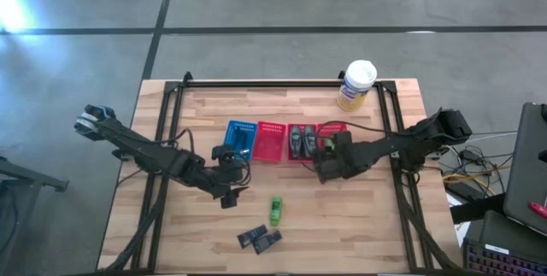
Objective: Pick & Place Travel size toiletries
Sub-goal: Put the green shampoo bottle into the right red bin
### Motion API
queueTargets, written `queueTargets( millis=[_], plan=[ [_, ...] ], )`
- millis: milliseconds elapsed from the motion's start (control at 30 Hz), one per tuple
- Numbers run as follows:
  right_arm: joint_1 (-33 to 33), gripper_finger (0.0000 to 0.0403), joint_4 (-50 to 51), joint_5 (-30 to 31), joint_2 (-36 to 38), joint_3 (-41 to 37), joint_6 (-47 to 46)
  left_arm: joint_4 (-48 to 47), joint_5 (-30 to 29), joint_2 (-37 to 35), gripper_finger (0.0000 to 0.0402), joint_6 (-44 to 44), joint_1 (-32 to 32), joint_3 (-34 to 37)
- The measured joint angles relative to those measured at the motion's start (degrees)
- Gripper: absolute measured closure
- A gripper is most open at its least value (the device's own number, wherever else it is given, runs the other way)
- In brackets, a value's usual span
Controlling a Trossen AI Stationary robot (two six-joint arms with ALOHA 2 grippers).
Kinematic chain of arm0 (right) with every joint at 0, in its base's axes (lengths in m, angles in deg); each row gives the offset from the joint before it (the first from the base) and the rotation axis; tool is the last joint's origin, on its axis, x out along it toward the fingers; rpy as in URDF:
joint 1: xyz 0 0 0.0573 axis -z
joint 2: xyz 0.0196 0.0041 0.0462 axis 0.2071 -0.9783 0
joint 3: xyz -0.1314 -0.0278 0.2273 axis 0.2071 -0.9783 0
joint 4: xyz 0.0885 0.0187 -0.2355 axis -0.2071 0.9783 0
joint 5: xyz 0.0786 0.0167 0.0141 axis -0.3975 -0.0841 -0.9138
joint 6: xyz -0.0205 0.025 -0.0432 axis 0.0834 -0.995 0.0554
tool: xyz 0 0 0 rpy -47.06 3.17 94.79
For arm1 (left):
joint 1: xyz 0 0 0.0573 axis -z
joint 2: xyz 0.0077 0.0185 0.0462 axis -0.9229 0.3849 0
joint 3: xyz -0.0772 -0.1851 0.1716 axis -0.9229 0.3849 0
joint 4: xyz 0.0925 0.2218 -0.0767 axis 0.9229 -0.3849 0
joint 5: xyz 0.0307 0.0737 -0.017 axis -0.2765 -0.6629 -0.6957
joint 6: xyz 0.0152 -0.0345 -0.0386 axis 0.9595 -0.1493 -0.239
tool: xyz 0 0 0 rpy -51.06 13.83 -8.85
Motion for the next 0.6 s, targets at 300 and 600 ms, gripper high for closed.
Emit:
queueTargets(
  millis=[300,600],
  plan=[
    [-1.1,0.0101,0.4,-2.7,0.2,5.8,9.8,0.7,6.1,0.0,0.0078,-1.0,0.0,0.7],
    [-5.8,0.0082,3.5,-9.2,0.3,12.2,8.2,5.0,9.9,4.6,0.0078,-16.9,-1.6,0.9]
  ],
)
